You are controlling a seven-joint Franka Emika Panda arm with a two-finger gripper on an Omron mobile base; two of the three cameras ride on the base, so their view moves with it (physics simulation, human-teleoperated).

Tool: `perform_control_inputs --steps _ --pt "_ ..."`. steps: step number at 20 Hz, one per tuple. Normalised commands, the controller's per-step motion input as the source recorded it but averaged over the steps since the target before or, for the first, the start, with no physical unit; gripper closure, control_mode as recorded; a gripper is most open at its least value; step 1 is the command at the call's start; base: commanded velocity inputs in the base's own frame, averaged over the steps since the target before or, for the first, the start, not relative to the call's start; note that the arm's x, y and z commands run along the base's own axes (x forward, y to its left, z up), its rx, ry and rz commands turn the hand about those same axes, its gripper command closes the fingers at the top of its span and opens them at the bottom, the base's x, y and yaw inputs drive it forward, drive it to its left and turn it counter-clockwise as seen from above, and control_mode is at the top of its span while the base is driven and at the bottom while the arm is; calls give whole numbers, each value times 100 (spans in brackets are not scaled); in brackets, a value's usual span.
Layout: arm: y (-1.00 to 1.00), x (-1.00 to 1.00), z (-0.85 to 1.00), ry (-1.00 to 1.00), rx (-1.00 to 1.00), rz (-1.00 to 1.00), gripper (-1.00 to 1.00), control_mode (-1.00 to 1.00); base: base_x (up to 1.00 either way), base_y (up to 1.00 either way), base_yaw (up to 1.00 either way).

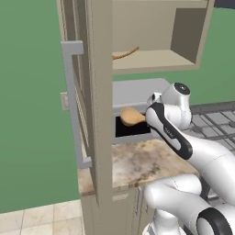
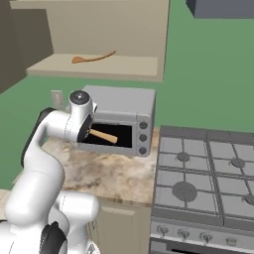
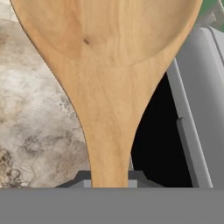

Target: Organize the utensils by type. Pick up the wooden spoons from the counter and place them in the open cabinet. Then pick up the metallic utensils from the counter and place them in the open drawer.

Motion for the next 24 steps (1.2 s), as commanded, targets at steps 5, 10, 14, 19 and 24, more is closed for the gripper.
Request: perform_control_inputs --steps 5,10,14,19,24 --pt "0 0 0 0 0 0 100 100 20 8 0" --pt "0 0 0 0 0 0 100 100 0 0 0" --pt "0 0 0 0 0 0 100 100 0 0 0" --pt "0 0 0 0 0 0 100 100 0 0 0" --pt "-1 0 3 -2 1 1 100 -100 0 0 0"
